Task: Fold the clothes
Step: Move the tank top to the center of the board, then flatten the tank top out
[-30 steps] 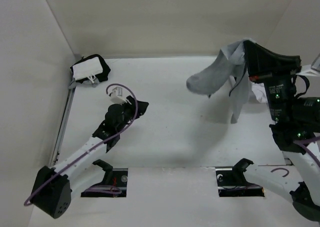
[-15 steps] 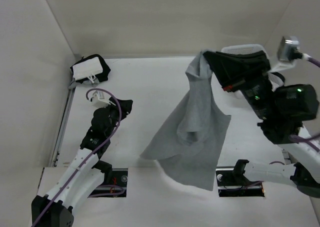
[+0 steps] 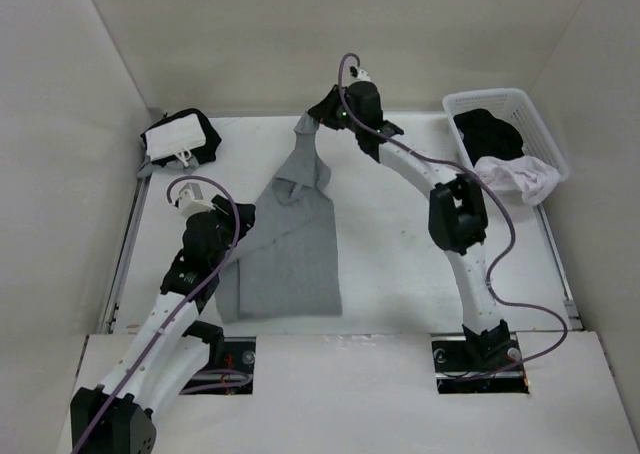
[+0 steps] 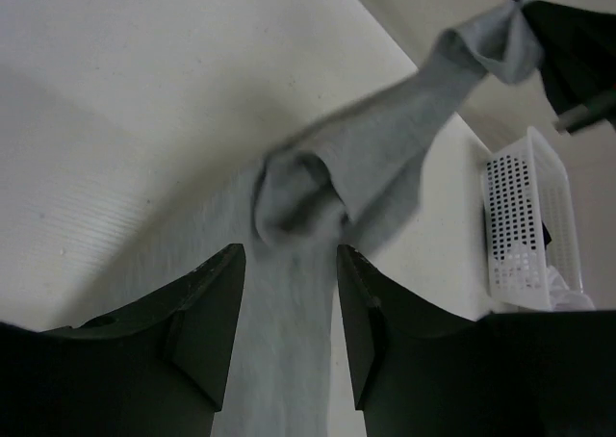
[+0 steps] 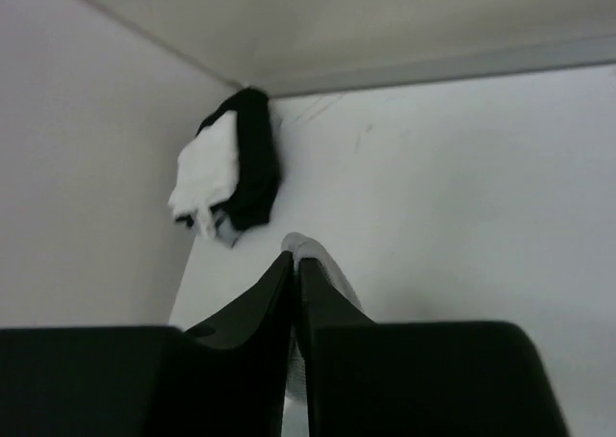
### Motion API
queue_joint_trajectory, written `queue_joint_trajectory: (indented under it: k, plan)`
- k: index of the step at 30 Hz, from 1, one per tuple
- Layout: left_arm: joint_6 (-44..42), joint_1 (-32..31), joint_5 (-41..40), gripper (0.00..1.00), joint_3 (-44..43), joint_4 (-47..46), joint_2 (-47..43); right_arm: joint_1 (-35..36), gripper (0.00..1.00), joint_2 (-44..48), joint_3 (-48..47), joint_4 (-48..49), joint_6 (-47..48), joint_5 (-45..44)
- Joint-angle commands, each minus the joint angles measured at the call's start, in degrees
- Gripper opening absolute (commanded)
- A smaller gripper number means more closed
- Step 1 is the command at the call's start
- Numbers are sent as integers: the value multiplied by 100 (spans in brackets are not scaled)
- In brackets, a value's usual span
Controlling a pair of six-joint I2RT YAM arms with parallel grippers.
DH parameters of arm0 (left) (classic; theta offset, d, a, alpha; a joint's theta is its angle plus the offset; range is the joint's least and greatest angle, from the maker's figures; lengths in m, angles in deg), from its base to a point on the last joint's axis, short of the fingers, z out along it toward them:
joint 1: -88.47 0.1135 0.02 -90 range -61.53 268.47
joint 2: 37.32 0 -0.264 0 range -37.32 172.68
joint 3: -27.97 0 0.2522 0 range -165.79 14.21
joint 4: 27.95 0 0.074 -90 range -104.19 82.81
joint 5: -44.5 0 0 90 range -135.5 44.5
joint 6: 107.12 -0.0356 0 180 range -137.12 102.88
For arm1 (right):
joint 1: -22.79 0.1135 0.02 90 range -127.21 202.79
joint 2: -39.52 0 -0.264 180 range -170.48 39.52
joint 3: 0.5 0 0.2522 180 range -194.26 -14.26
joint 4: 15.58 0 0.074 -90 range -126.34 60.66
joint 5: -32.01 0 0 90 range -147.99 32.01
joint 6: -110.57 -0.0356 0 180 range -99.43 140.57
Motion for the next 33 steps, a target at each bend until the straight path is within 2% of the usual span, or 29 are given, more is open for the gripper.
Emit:
queue_joint_trajectory:
  k: [1,2,3,4,6,7,8,10,11,12,13,14,15,17,18,22,27,33]
  plan:
    - [-122,-49,-121,41,-10,-18,102,-830,28,-665,-2328,-373,-174,529]
    - [-139,-66,-129,41,-19,-9,206,-1005,39,-797,-2739,-792,-174,407]
    - [-157,-101,-129,42,-36,-1,312,-1076,46,-624,-2613,-978,-122,319]
    - [-183,-136,-129,42,-45,17,391,-1077,49,-231,-2054,-937,-87,310]
    - [-227,-180,-147,41,-54,69,453,-1034,52,377,-1096,-709,149,275]
    - [-245,-207,-243,41,-10,78,480,-816,52,902,-169,-612,368,170]
    - [-253,-216,-313,41,25,79,480,-753,52,1081,163,-559,405,91]
    - [-192,-181,-454,41,78,140,445,-419,41,1713,1426,-427,493,-199]
    - [-166,-154,-489,41,87,166,419,-174,28,1985,2067,-453,563,-279]
    - [-131,-137,-525,41,95,184,384,80,10,2180,2587,-514,599,-358]
    - [-78,-110,-577,41,95,193,331,266,5,2260,2862,-567,643,-376]
    - [-26,-58,-621,41,52,228,261,868,5,2252,3360,-794,878,-446]
    - [-16,-40,-630,41,25,228,252,1065,7,2208,3444,-857,959,-499]
    - [-16,4,-630,40,-36,263,208,1532,21,2050,3620,-1050,1056,-936]
    - [1,39,-630,40,-62,307,164,1777,32,1998,3751,-1059,995,-1391]
    - [19,92,-630,40,7,316,-3,2095,44,1813,3770,-1173,915,-1931]
    - [19,180,-622,41,69,518,-196,2420,48,1523,3603,-1603,898,-2361]
    - [28,285,-560,41,218,571,-355,2570,42,1102,3278,-2149,959,-2547]
